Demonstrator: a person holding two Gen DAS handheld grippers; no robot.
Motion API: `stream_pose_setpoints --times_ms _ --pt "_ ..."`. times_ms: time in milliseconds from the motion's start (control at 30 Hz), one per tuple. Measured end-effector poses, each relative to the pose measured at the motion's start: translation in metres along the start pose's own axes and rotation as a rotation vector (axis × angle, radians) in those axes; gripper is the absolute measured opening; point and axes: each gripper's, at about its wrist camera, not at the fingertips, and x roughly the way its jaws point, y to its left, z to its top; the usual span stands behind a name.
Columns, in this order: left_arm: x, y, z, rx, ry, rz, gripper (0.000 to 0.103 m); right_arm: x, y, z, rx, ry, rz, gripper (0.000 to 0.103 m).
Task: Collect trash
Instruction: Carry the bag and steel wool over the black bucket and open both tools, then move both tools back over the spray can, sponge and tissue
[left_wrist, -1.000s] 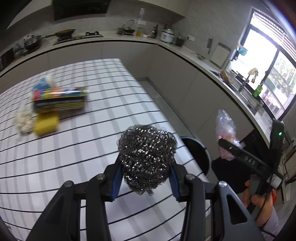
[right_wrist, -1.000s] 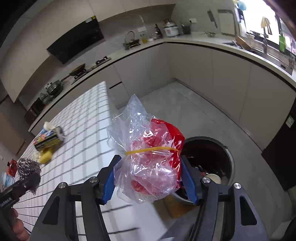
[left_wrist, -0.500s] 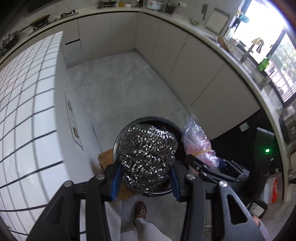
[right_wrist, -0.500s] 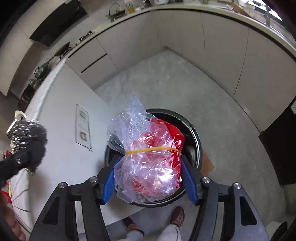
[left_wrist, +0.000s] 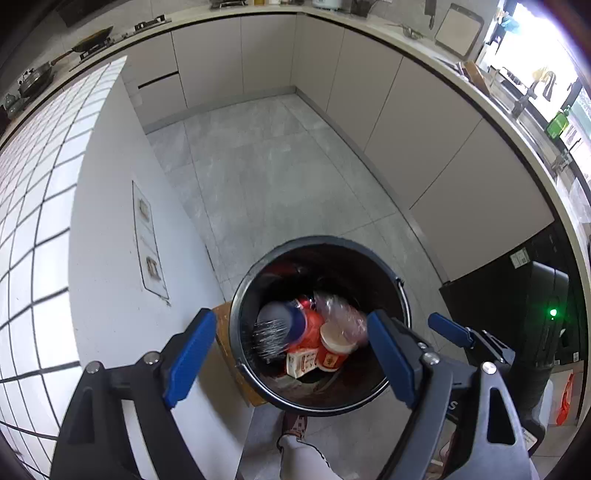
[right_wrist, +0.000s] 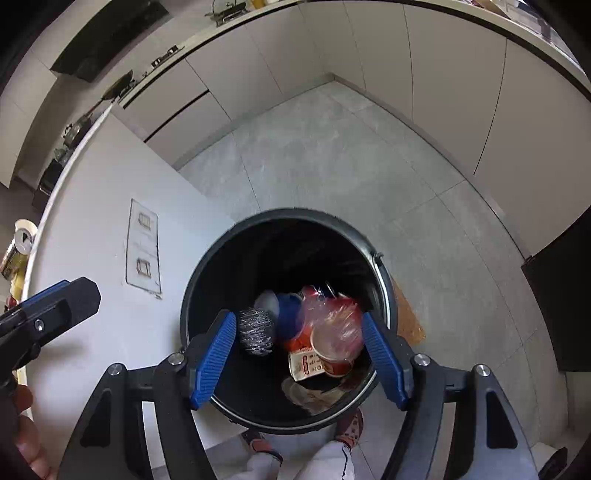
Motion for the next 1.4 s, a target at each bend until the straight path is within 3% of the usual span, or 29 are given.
stream_pose_setpoints --times_ms 533,800,1033,1400 --pt "-0.057 0.007 0.0 0.038 -0.092 -0.068 0.087 -0.067 0.02 -0.001 0.033 -0.144 -0.039 0.073" --pt "-0.102 0.038 -0.011 0.037 -0.149 -0.098 0.087 -0.11 0.061 -0.007 0.015 -0.223 -0.035 0.073" --pt "-0.143 0.12 -0.031 -0.043 -0.208 -0.052 0.087 -0.134 0.146 -0.008 -0.077 -0.279 0.028 0.073" --pt "-0.171 0.348 -0.086 -0.364 -0.227 0.189 0.087 -0.1 0.332 -0.032 -0.267 -0.24 0.153 0.073"
